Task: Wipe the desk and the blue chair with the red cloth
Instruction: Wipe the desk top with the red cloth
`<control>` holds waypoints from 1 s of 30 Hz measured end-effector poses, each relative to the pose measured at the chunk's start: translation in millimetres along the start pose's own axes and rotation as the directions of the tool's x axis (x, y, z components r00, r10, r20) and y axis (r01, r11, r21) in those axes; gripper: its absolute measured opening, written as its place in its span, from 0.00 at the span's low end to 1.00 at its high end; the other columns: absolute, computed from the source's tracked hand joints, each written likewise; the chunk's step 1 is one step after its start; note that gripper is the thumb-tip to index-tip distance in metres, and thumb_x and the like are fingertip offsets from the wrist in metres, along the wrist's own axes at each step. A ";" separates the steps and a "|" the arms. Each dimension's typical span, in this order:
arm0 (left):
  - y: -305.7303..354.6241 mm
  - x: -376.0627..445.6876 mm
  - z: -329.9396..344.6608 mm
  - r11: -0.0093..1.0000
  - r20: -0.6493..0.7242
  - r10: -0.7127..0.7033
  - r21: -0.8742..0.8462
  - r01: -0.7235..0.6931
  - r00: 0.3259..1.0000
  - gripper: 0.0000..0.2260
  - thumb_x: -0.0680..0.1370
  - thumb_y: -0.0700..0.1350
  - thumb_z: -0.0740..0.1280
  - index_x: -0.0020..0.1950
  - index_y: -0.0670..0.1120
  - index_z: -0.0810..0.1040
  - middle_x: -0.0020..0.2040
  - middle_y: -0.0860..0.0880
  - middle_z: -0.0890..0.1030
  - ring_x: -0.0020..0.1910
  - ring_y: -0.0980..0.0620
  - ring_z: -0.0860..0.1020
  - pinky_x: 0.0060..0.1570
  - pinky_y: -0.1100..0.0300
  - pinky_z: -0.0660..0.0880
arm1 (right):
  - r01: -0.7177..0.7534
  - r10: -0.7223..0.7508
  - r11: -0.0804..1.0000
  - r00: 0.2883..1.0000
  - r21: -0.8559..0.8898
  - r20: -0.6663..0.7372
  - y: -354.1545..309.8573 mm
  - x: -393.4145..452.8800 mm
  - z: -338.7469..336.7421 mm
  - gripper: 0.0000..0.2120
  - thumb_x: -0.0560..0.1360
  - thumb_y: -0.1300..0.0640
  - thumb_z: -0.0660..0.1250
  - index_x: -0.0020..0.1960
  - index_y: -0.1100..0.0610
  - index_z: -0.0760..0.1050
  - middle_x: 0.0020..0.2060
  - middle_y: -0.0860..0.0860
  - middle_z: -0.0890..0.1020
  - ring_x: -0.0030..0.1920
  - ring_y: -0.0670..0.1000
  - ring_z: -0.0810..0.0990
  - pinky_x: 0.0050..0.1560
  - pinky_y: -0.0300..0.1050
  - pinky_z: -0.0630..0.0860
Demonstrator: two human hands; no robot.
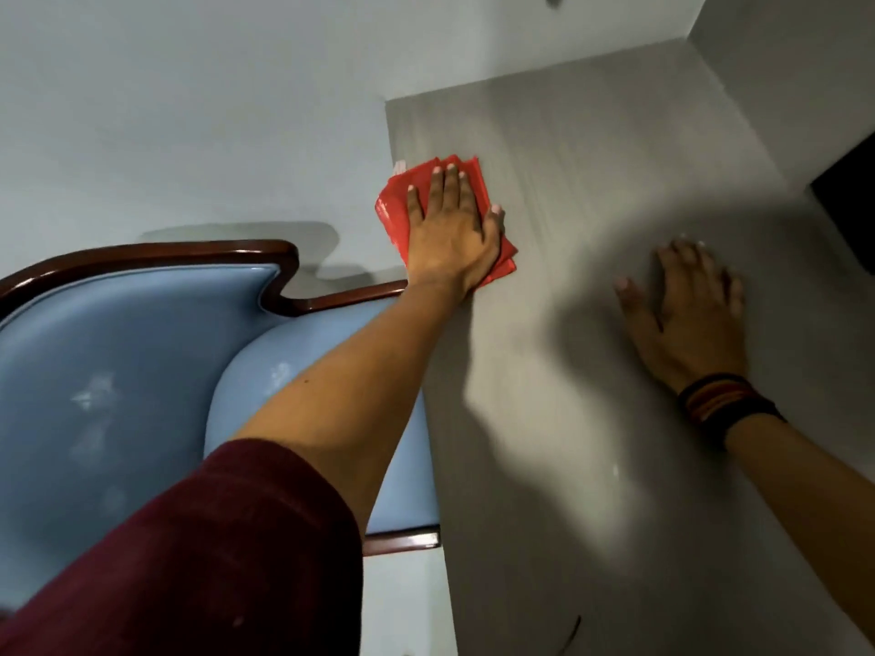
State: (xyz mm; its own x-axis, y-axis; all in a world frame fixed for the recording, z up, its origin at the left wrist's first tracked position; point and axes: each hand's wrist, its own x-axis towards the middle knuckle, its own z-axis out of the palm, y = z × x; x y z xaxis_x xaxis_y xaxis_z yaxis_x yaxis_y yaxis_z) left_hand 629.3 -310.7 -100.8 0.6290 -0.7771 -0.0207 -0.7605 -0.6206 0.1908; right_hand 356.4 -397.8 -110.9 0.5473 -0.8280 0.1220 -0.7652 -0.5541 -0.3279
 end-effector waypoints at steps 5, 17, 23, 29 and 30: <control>29.4 -155.6 11.4 0.999 -0.010 0.048 -0.014 -0.049 0.999 0.34 0.85 0.59 0.47 0.85 0.38 0.55 0.86 0.41 0.55 0.86 0.44 0.48 0.82 0.37 0.43 | -0.025 0.023 0.999 0.999 0.043 0.042 -2.2 -3.6 -7.2 0.37 0.82 0.33 0.48 0.79 0.57 0.64 0.81 0.55 0.63 0.82 0.54 0.56 0.82 0.60 0.47; 91.8 -417.0 27.1 0.971 0.097 0.236 -0.070 -0.230 0.967 0.34 0.86 0.59 0.50 0.85 0.39 0.48 0.86 0.40 0.48 0.85 0.40 0.43 0.81 0.38 0.37 | -0.202 0.203 0.979 0.978 -0.027 0.044 87.0 -166.9 -65.5 0.38 0.82 0.35 0.42 0.80 0.61 0.59 0.80 0.60 0.63 0.80 0.62 0.60 0.81 0.64 0.49; 114.6 -367.3 29.3 0.979 0.072 0.182 -0.104 -0.174 0.981 0.35 0.86 0.60 0.47 0.85 0.36 0.50 0.86 0.37 0.50 0.85 0.39 0.44 0.81 0.34 0.44 | -0.188 0.188 0.981 0.982 -0.045 0.001 87.3 -168.5 -59.0 0.34 0.83 0.39 0.45 0.82 0.59 0.58 0.81 0.59 0.61 0.82 0.59 0.55 0.81 0.64 0.47; 159.9 -224.0 38.6 0.986 0.047 0.126 -0.114 -0.120 0.991 0.38 0.84 0.62 0.47 0.83 0.35 0.57 0.84 0.36 0.57 0.85 0.39 0.51 0.80 0.33 0.44 | -0.164 0.163 0.986 0.986 -0.026 -0.026 96.6 -166.3 -52.6 0.34 0.83 0.37 0.42 0.82 0.56 0.58 0.82 0.54 0.60 0.83 0.55 0.54 0.82 0.60 0.45; 166.1 -201.6 38.4 0.986 0.054 0.127 -0.112 -0.121 0.990 0.38 0.84 0.63 0.48 0.83 0.35 0.57 0.84 0.36 0.57 0.85 0.39 0.50 0.80 0.33 0.43 | -0.159 0.158 0.987 0.987 -0.021 -0.032 98.9 -165.9 -52.3 0.34 0.83 0.38 0.42 0.81 0.56 0.59 0.82 0.54 0.61 0.83 0.55 0.55 0.82 0.60 0.45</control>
State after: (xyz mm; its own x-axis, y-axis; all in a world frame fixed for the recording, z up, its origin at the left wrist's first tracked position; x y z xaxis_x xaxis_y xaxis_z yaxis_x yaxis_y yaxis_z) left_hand 370.0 -261.0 -102.7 0.5175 -0.8543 -0.0492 -0.8080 -0.5068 0.3007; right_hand 172.2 -319.8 -114.6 0.4081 -0.9076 0.0983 -0.8495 -0.4169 -0.3234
